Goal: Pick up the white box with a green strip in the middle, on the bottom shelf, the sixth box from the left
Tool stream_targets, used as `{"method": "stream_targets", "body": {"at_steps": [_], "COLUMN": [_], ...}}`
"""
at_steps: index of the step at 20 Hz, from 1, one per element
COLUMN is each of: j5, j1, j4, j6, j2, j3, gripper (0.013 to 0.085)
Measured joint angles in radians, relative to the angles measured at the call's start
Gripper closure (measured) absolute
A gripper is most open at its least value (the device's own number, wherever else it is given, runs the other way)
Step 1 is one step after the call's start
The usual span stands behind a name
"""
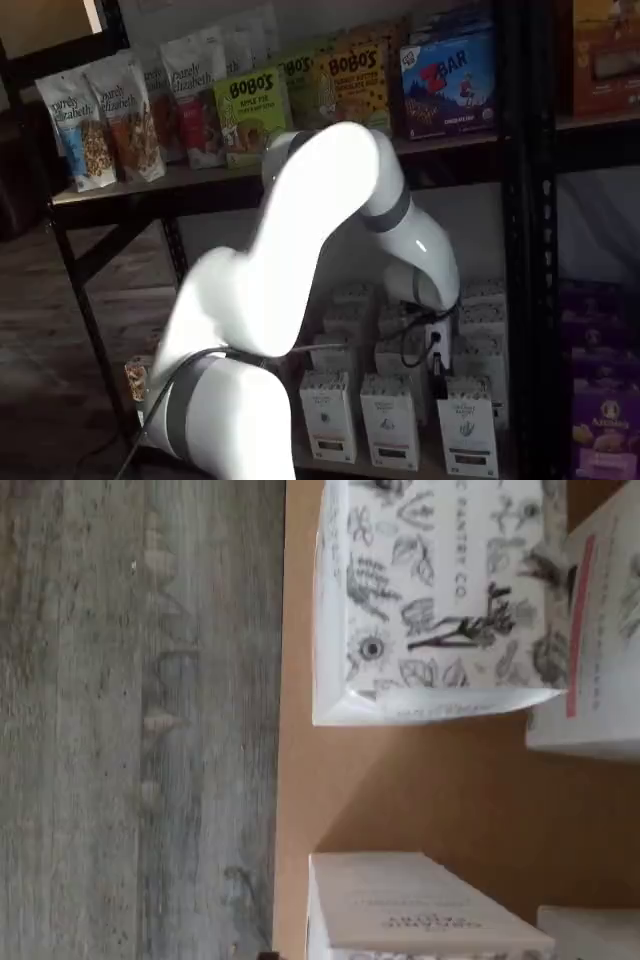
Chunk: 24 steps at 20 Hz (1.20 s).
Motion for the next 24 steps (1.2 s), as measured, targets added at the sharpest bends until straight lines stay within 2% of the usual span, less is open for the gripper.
{"method": "stream_targets", "body": {"at_steps": [2, 8, 16, 24], "j5": [0.007, 0.014, 0.013, 0.054], "j1": [-0.001, -0.001, 0.0, -0.013], "j4": [-0.032, -0.079, -0.107, -0.149], "j6": [0.027, 0.068, 0.094, 0.118], "j2": [0.015, 0.058, 0.104, 0.14], "j3": [-0.016, -0.056, -0.097, -0.143], "gripper": [0.013, 0.013, 0.013, 0.013]}}
